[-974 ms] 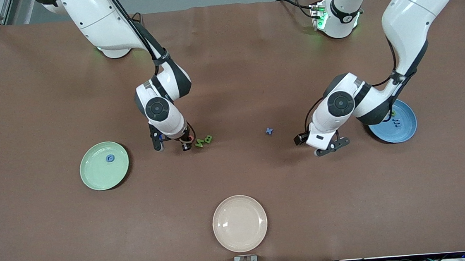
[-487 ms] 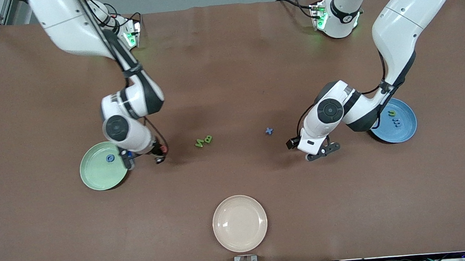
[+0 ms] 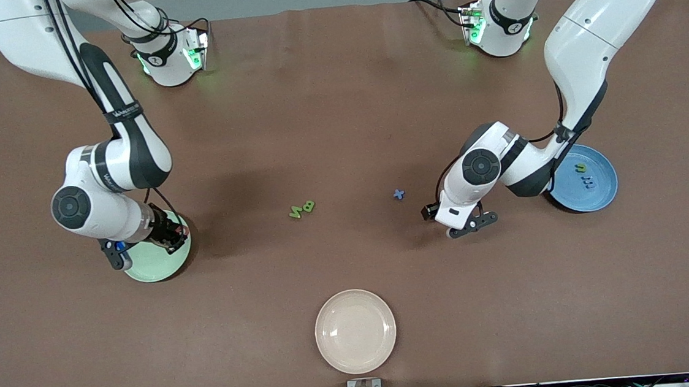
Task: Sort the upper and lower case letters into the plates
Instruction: 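Carry the green a into the blue plate with the left gripper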
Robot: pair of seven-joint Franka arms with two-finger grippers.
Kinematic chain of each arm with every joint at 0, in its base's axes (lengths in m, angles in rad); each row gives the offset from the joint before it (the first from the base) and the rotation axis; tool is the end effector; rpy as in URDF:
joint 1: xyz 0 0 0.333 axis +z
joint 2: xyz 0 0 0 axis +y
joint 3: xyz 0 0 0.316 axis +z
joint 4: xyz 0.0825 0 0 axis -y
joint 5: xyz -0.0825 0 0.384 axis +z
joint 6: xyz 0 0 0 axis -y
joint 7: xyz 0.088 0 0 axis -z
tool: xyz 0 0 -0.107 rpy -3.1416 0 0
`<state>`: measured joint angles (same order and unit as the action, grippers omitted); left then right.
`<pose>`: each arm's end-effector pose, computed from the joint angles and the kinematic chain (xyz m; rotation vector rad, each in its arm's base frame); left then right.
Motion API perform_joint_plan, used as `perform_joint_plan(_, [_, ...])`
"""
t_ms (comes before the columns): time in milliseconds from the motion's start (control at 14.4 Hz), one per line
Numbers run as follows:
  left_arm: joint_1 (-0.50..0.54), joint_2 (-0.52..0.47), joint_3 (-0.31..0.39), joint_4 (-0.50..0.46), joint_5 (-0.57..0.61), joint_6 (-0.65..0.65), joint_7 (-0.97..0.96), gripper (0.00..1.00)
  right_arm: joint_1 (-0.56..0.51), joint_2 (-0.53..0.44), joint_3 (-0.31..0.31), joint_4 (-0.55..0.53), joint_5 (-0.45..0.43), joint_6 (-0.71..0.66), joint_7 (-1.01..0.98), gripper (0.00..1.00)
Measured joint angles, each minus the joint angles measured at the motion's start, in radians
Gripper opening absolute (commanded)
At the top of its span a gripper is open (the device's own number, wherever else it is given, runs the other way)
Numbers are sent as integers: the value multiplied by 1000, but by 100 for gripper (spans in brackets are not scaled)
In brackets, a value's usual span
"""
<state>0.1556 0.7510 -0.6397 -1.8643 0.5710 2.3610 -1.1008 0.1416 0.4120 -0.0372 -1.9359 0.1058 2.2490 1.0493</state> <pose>0.5647 -0.2701 0.1710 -3.1021 -0.4789 0.0984 0.6072 0.0675 0.2641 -2.7423 1.5213 0.1839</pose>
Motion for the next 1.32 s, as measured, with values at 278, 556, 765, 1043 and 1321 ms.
perform_joint_plan(278, [0, 0, -1, 3, 0, 2, 0, 44, -45, 25, 0, -33, -9, 91, -48, 0])
perform_joint_plan(556, [1, -5, -5, 6, 0, -1, -4, 23, -47, 81, 1, -48, -19, 168, -49, 4])
perform_joint_plan(765, [1, -6, -4, 6, 0, 0, -57, 20, -47, 108, 2, -48, -22, 190, -49, 82])
perform_joint_plan(1043, [15, -14, 1, 12, 11, -17, -64, 18, -47, 107, 1, -40, -37, 164, -49, 100])
perform_joint_plan(1321, [97, -85, -45, 0, 17, -115, -5, 17, -46, 53, 6, -4, -48, 17, -44, 100])
